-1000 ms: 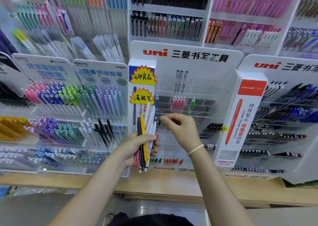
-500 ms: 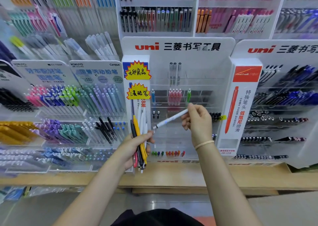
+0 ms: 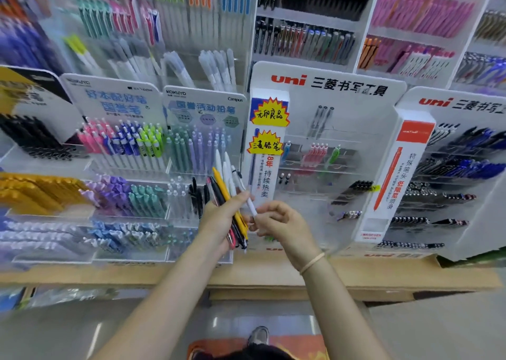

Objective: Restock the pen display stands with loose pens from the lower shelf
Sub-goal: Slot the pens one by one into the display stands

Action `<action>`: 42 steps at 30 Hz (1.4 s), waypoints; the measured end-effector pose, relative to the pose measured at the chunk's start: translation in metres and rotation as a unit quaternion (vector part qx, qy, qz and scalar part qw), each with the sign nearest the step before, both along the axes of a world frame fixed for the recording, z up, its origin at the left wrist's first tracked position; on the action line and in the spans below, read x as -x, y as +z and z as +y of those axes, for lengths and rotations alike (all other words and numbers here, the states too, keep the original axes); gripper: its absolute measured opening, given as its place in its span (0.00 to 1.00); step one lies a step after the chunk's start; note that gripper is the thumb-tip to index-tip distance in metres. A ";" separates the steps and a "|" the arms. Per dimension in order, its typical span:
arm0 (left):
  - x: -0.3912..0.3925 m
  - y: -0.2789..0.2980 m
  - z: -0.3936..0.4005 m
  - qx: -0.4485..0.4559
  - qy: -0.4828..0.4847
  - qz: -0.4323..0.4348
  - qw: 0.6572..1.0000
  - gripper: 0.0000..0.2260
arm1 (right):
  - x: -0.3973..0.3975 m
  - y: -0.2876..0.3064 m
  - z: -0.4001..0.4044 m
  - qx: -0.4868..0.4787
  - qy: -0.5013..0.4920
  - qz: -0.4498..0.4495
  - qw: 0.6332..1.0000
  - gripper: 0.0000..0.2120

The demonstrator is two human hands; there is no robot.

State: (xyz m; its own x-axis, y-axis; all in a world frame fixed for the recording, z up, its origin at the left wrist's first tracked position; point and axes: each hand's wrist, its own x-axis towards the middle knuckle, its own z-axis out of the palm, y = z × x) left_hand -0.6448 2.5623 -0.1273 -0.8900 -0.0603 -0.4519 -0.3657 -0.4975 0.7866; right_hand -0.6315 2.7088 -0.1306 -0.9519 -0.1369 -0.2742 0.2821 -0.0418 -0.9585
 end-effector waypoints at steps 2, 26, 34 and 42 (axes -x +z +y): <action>-0.004 -0.010 -0.017 0.010 -0.029 0.014 0.999 0.07 | -0.006 -0.001 -0.007 -0.039 -0.002 0.004 0.999 0.04; -0.006 -0.033 -0.006 0.013 -0.148 -0.031 0.988 0.08 | 0.016 0.037 0.050 -0.129 -0.208 0.186 0.951 0.04; 0.015 -0.026 0.043 0.009 -0.127 -0.038 0.991 0.04 | 0.061 0.043 0.090 -0.090 -0.259 0.263 0.925 0.07; 0.028 -0.022 0.060 -0.011 -0.122 -0.020 0.992 0.03 | 0.097 0.000 0.077 -0.224 -0.130 0.295 0.920 0.06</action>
State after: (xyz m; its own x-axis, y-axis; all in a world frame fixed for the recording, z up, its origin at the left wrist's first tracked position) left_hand -0.6730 2.6222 -0.1492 -0.8579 0.1657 -0.4864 -0.5087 -0.4076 0.7583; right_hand -0.7285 2.7861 -0.1310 -0.9379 0.1179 0.3263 -0.2556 0.4014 -0.8795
